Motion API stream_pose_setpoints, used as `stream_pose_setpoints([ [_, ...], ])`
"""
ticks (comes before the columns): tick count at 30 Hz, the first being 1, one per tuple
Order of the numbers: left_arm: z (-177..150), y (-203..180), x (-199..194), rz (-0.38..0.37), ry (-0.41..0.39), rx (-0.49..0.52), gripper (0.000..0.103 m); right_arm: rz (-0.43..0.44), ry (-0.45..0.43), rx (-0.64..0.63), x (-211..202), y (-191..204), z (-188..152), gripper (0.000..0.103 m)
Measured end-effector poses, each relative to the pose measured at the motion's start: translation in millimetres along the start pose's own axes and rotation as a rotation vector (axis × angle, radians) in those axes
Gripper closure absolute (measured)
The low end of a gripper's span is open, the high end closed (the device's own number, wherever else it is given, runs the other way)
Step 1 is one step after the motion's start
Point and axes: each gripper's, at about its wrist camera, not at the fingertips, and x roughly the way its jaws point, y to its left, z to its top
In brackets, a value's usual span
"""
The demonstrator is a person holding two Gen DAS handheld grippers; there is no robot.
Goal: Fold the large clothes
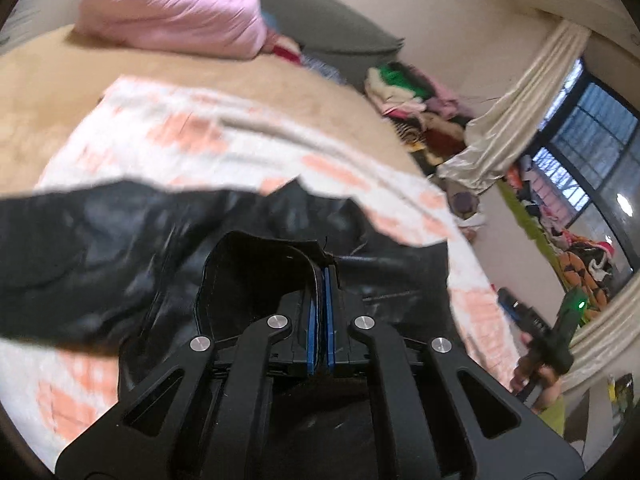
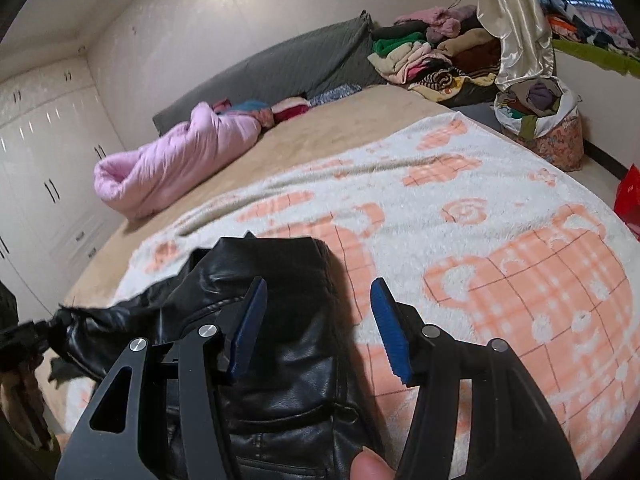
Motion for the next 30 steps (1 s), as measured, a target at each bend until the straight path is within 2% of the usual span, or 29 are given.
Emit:
stream_pose_setpoints([
  [2, -10, 8, 2, 0.056, 0.008, 0.021, 0.103, -0.014, 0.024, -0.013, 8, 2, -4, 0.05],
  [7, -24, 36, 12, 0.116, 0.047, -0.006, 0.103, -0.042, 0.099, 0.0, 41, 4, -6, 0.05],
  [10, -31, 49, 18, 0.116, 0.054, -0.038, 0.103, -0.018, 0.158, 0.055, 72, -6, -2, 0.05],
  [12, -30, 49, 16, 0.107, 0.043, -0.041, 0.103, -0.047, 0.191, 0.067, 91, -12, -4, 0.05],
  [13, -28, 45, 12, 0.098, 0.027, -0.03, 0.103, -0.056, 0.214, 0.068, 99, -15, -7, 0.056],
  [14, -24, 40, 8, 0.095, 0.007, -0.006, 0.103, -0.05, 0.244, 0.073, 105, -18, -12, 0.067],
  [15, -24, 36, 5, 0.095, -0.007, 0.013, 0.103, -0.026, 0.27, 0.078, 111, -19, -16, 0.085],
  [16, -22, 27, 0, 0.093, -0.04, 0.056, 0.103, -0.047, 0.268, 0.066, 111, -18, -17, 0.09],
  [18, -21, 16, -5, 0.085, -0.074, 0.113, 0.103, -0.129, 0.242, 0.007, 108, -15, -17, 0.091],
  [20, -22, 18, 1, 0.099, -0.053, 0.117, 0.103, -0.208, 0.249, -0.002, 111, -18, -20, 0.091],
  [24, -31, 48, 29, 0.167, 0.045, 0.04, 0.1, -0.179, 0.258, 0.012, 111, -21, -22, 0.088],
  [25, -34, 57, 33, 0.181, 0.062, 0.019, 0.099, -0.173, 0.252, 0.013, 107, -21, -21, 0.077],
  [26, -36, 62, 36, 0.183, 0.071, 0.005, 0.098, -0.174, 0.244, 0.014, 102, -20, -19, 0.072],
  [30, -40, 66, 31, 0.202, 0.1, 0.007, 0.083, -0.109, 0.16, -0.033, 70, -4, -12, 0.071],
])
